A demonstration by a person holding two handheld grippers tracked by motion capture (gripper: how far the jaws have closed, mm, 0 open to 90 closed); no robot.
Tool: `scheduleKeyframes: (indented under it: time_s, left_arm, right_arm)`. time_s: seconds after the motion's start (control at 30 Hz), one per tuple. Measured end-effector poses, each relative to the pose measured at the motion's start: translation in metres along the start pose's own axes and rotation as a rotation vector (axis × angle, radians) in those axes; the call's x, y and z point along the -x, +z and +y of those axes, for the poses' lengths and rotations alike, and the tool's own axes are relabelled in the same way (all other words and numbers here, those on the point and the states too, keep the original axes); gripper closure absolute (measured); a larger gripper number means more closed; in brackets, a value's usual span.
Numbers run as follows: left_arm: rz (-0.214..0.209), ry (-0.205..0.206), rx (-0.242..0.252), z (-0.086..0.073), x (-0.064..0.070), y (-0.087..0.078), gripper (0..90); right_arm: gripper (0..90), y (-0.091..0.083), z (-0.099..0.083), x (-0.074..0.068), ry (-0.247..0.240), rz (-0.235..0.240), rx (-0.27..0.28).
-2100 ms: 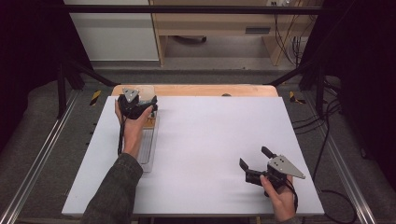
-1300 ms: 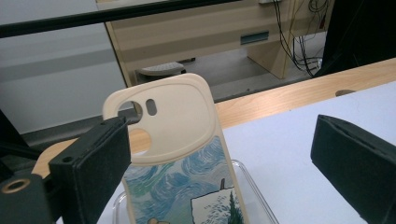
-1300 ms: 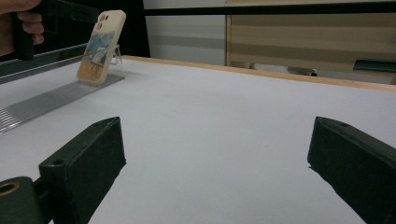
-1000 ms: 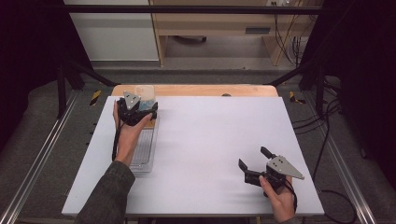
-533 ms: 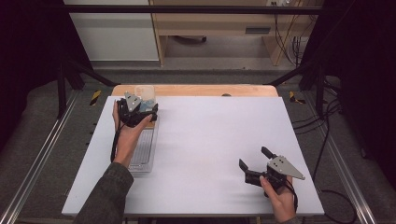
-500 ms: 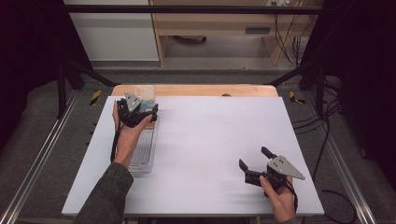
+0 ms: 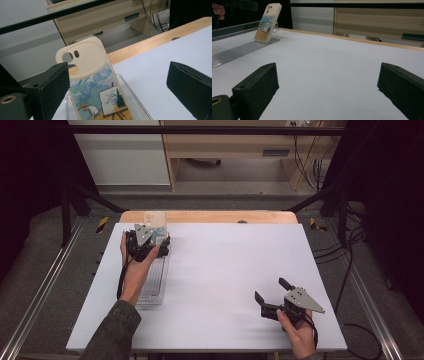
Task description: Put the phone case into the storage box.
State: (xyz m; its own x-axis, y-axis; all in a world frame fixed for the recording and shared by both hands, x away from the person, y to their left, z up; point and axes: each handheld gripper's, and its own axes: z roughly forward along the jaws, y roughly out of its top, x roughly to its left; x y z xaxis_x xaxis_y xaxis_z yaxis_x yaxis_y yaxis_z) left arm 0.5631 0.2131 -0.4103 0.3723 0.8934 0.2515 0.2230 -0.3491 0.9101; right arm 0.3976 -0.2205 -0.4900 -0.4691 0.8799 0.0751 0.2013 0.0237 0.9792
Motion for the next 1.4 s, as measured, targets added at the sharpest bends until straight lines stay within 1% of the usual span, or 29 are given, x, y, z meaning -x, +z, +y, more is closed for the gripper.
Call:
scheduleKeyframes:
  time_s: [0.07,0.3,0.5,0.67,0.7,0.73,0.77,0.87,0.93,1.03,1.07,1.23,1.3,1.33,1.4]
  left_arm:
    - [0.001,-0.004,0.005,0.000,0.000,-0.001,4.4]
    - [0.006,0.009,0.014,0.001,0.002,-0.005,4.5]
    - [-0.010,0.028,0.028,0.002,0.009,-0.013,4.5]
    - [-0.029,0.051,0.041,0.002,0.017,-0.022,4.5]
    - [-0.030,0.067,0.049,0.003,0.018,-0.023,4.5]
    - [-0.033,0.067,0.044,0.002,0.021,-0.026,4.4]
    - [-0.033,0.080,0.050,0.002,0.022,-0.028,4.4]
    - [-0.041,0.090,0.052,0.002,0.029,-0.034,4.4]
    - [-0.046,0.105,0.049,0.003,0.034,-0.038,4.3]
    - [-0.056,0.111,0.050,0.003,0.042,-0.043,4.3]
    - [-0.064,0.106,0.041,0.002,0.045,-0.045,4.3]
    - [-0.079,0.105,0.042,0.000,0.055,-0.054,4.3]
    - [-0.078,0.089,0.050,0.000,0.057,-0.059,4.3]
    - [-0.077,0.083,0.067,0.001,0.057,-0.062,4.3]
    - [-0.076,0.085,0.070,0.003,0.057,-0.068,4.3]
  right_arm:
    - [3.3,0.000,0.000,0.000,0.001,-0.002,0.000]
    - [3.3,0.001,0.000,0.000,0.000,-0.003,-0.004]
    - [3.3,0.001,0.000,-0.002,-0.007,-0.001,-0.004]
    - [3.3,0.000,0.000,-0.002,-0.005,-0.003,-0.003]
    - [3.3,0.000,0.000,-0.002,-0.006,-0.003,-0.003]
    - [3.3,0.000,0.000,-0.002,-0.006,-0.003,-0.003]
    - [3.3,0.000,0.000,-0.002,-0.004,-0.003,-0.002]
    - [3.3,0.000,0.000,-0.003,-0.003,-0.001,-0.001]
    - [3.3,0.000,0.000,-0.003,-0.003,0.002,0.000]
    - [3.3,0.000,0.000,-0.003,-0.001,0.003,0.000]
    - [3.3,0.000,0.000,-0.003,-0.001,0.003,0.001]
    - [3.2,-0.001,0.001,-0.002,0.003,0.001,0.003]
    - [3.2,-0.001,0.001,-0.002,0.005,0.000,0.004]
    - [3.2,-0.001,0.001,-0.002,0.004,0.001,0.004]
    - [3.2,0.000,0.000,-0.002,0.003,0.002,0.003]
